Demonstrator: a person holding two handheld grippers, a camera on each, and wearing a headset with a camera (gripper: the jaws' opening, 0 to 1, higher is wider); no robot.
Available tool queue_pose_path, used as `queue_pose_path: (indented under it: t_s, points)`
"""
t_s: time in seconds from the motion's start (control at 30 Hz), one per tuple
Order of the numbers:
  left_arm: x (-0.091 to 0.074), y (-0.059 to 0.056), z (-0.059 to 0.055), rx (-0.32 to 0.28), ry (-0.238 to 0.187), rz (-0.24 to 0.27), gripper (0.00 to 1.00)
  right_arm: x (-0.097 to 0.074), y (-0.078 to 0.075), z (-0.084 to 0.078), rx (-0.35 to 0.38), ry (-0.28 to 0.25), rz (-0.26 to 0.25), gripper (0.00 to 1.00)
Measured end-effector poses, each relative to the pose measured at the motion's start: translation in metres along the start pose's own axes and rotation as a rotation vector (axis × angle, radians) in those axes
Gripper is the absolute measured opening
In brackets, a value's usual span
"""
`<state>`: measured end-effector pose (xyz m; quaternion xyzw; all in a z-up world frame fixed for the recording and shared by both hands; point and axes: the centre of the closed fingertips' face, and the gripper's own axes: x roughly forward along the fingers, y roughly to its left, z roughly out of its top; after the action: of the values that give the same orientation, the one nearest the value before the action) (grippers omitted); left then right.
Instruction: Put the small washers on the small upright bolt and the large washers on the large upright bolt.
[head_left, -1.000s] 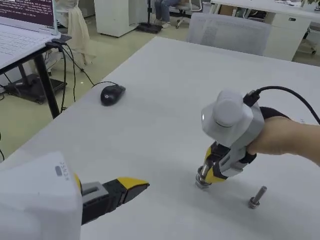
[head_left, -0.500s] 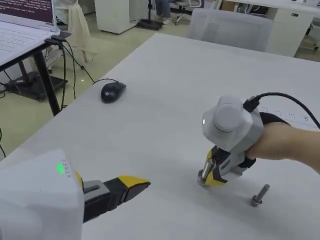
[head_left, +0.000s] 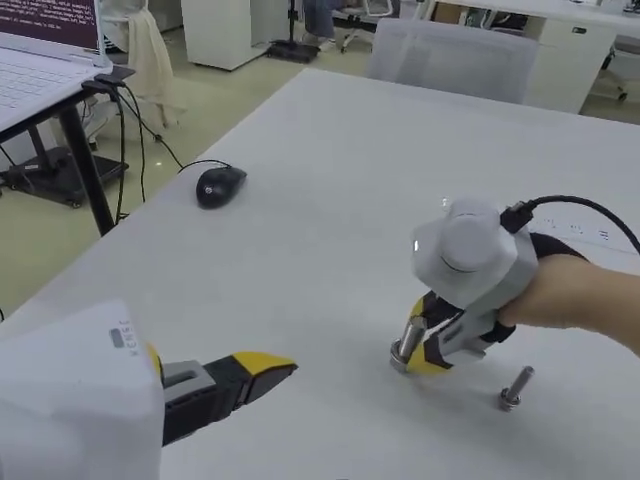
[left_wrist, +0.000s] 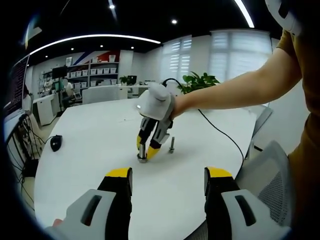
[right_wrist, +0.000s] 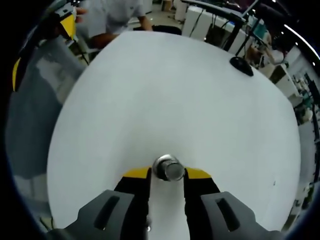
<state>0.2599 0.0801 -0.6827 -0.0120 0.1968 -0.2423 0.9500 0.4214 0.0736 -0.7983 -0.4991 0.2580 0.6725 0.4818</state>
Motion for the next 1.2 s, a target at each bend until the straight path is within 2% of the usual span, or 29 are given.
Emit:
queue_pose_path:
  t_s: [0.07,0.13,0.3,0.33,0.4,0.5,0.57,0.67,0.87,0.9,0.97,1.03,1.1,1.13,1.2]
  points:
    - [0.0,-0.001,-0.001,0.004,0.002,-0.004,0.57,-0.008,0.0,-0.003,0.014,-0.006,-0.029,0.27]
    - [0.001,-0.004,-0.001,0.013,0.002,-0.016,0.57,-0.017,0.005,-0.003,0.004,-0.031,-0.064,0.27]
    - [0.006,-0.01,0.0,0.028,0.0,-0.044,0.57,-0.039,0.019,-0.009,0.054,-0.098,-0.16,0.26]
    - [0.007,-0.014,0.005,0.029,-0.028,-0.063,0.57,-0.046,0.021,-0.009,0.06,-0.124,-0.2,0.26]
    - [0.007,-0.018,0.013,0.019,-0.074,-0.083,0.57,-0.056,0.033,-0.011,0.085,-0.165,-0.232,0.26]
    - [0.009,-0.02,0.013,0.019,-0.066,-0.097,0.58,-0.071,0.048,-0.015,0.138,-0.223,-0.285,0.26]
    - [0.012,-0.021,0.011,0.042,-0.045,-0.102,0.58,-0.078,0.057,-0.021,0.179,-0.245,-0.305,0.26]
    - [0.013,-0.023,0.012,0.046,-0.049,-0.114,0.58,-0.089,0.075,-0.035,0.24,-0.263,-0.335,0.26]
    - [0.017,-0.026,0.011,0.058,-0.026,-0.128,0.58,-0.109,0.096,-0.055,0.374,-0.322,-0.42,0.25]
    - [0.017,-0.026,0.012,0.065,-0.024,-0.133,0.58,-0.113,0.101,-0.057,0.402,-0.348,-0.428,0.25]
    - [0.017,-0.027,0.013,0.073,-0.023,-0.138,0.58,-0.118,0.108,-0.062,0.436,-0.367,-0.446,0.25]
    - [0.018,-0.026,0.013,0.079,-0.018,-0.141,0.58,-0.123,0.112,-0.062,0.457,-0.407,-0.463,0.25]
    - [0.017,-0.025,0.013,0.082,-0.019,-0.141,0.58,-0.128,0.117,-0.061,0.508,-0.47,-0.469,0.25]
    - [0.017,-0.025,0.014,0.081,-0.02,-0.141,0.58,-0.132,0.123,-0.057,0.505,-0.516,-0.462,0.26]
    - [0.016,-0.024,0.014,0.079,-0.019,-0.137,0.58,-0.14,0.126,-0.053,0.509,-0.574,-0.495,0.26]
